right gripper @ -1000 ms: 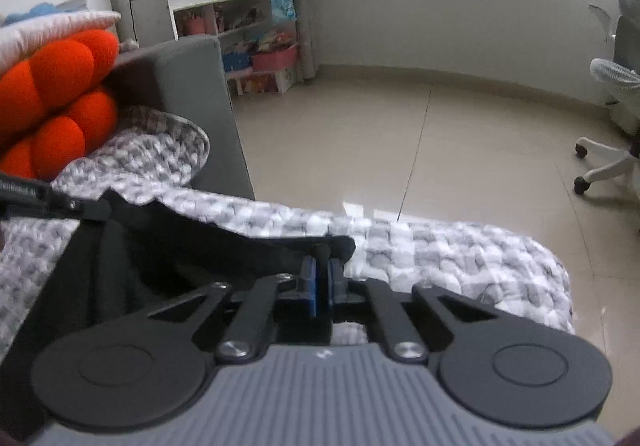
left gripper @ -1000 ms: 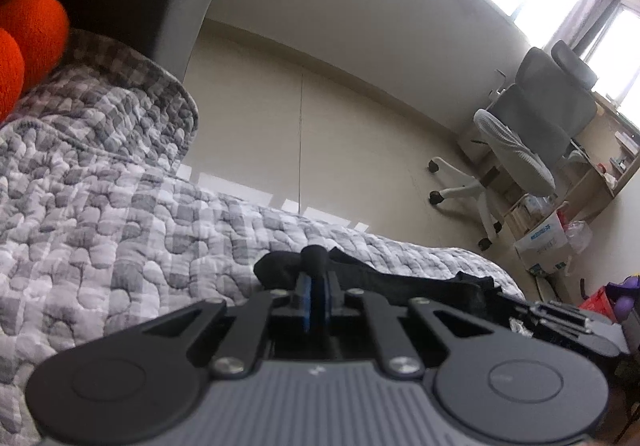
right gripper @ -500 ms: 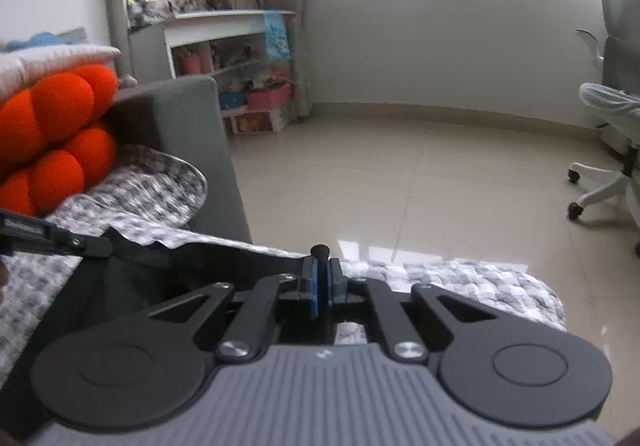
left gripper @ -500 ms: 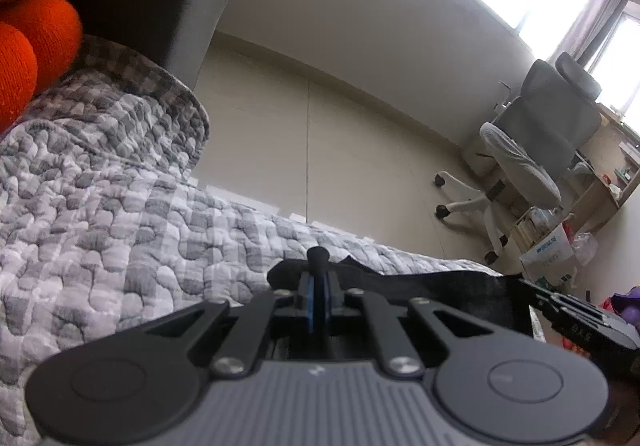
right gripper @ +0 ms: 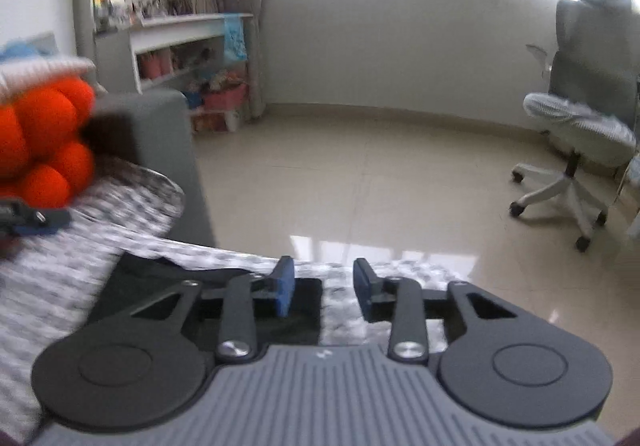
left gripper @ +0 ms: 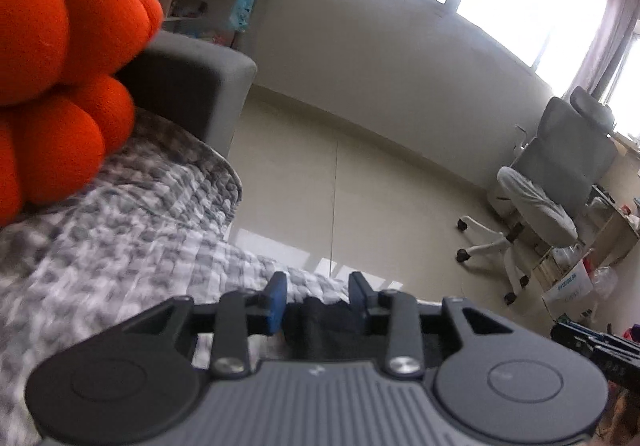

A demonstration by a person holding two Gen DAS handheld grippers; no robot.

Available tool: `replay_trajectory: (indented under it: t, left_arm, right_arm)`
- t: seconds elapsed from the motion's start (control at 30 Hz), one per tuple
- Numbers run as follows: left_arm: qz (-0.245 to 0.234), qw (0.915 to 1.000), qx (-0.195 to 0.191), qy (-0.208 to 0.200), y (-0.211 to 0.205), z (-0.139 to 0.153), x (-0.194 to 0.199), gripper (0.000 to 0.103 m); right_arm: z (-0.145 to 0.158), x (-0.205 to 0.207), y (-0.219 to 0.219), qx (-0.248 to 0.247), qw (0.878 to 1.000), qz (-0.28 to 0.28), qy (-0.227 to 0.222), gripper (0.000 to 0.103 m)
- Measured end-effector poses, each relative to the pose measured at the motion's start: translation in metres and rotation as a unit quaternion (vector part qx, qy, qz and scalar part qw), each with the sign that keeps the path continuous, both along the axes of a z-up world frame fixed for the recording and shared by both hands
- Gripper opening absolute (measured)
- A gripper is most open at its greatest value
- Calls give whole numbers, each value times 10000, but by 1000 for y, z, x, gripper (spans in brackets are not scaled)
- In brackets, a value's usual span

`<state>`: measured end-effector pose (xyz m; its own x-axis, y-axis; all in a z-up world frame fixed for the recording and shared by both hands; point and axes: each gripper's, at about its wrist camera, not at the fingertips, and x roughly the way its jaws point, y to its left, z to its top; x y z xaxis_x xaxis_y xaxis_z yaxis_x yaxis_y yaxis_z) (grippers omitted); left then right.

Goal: Fold clothes
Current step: 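Lower the folded hem onto the shirt and open both grippers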

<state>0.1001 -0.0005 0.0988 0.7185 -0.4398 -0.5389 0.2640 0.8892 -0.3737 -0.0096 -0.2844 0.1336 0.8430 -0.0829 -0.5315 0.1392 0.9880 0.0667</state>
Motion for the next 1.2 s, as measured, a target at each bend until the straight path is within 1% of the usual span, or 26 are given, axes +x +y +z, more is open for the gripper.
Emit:
replay_trajectory:
  t: [0.07,0.1,0.17,0.2,0.27,0.3,0.4,0.43,0.5,0.53,0.57,0.63,0.67,0.73,0.8,0.87,0.93,0.97,1.03,1.1,1.17,1.2]
  left_arm:
    - [-192,9996,101,189,-6,6,-34,34]
    - [-296,9990,221,234,-12,6,-53,34]
    - [-404,9986,287,208,-20,4,-80,34]
    - [-442,9983,284,261,-25,1,-92,34]
    - [-420,9979,285,405,-30,-7,-107,34]
    - [-435,9974,362,437,-33,-13,-113,34]
    - [-640,9919,985,493,-45,-39,-130,34]
    - [-679,9898,1132,540,-47,-47,-132,34]
    - [-663,9885,1186,666,-45,-56,-131,34]
    - [-665,9886,1149,712,-44,-59,-130,34]
    - [-667,9884,1140,751,-43,-63,-130,34]
    - [-666,9859,1320,781,-44,-69,-132,34]
    - [-687,9848,1401,765,-44,-73,-132,34]
    - [-796,9837,1481,639,-44,-74,-136,34]
    - [-892,9824,1534,582,-43,-74,-137,34]
    - [-956,9819,1520,600,-40,-72,-136,34]
    - [-878,9841,1356,734,-29,-66,-133,34]
    - [-816,9863,1189,798,-20,-64,-130,34]
    - [-679,9895,918,889,-2,-58,-127,34]
    - [-599,9909,750,947,12,-53,-127,34]
    - [-688,9912,627,943,20,-48,-130,33]
    - [-778,9911,588,911,21,-46,-133,33]
  right_arm:
    - [11,-24,5,420,9991,-3,55,39]
    - [13,-33,8,618,9980,28,117,39]
    - [10,-52,18,974,9949,113,249,39]
    - [8,-60,24,1069,9936,204,307,39]
    - [-2,-67,39,1031,9927,426,447,39]
    - [-8,-70,47,1011,9921,538,517,39]
    - [-31,-77,61,1036,9868,855,910,39]
    - [-35,-77,64,942,9861,879,1045,39]
    - [-45,-77,69,751,9842,922,1314,39]
    - [-46,-76,71,661,9834,961,1393,39]
    - [-46,-75,71,706,9825,1017,1392,39]
    - [-47,-73,70,800,9806,1129,1386,39]
    - [-52,-73,68,883,9794,1171,1385,39]
    - [-65,-71,67,902,9751,1053,1733,39]
    - [-76,-68,68,786,9736,1062,1863,39]
    - [-80,-65,66,731,9732,1083,1893,39]
    - [-79,-63,61,702,9742,1044,1872,34]
    - [-78,-62,59,687,9747,1024,1862,34]
    - [-67,-69,52,812,9782,935,1666,34]
    - [-56,-75,45,938,9811,844,1467,34]
    - [-49,-82,44,1120,9801,952,1332,34]
    - [-48,-85,49,1113,9785,1086,1353,34]
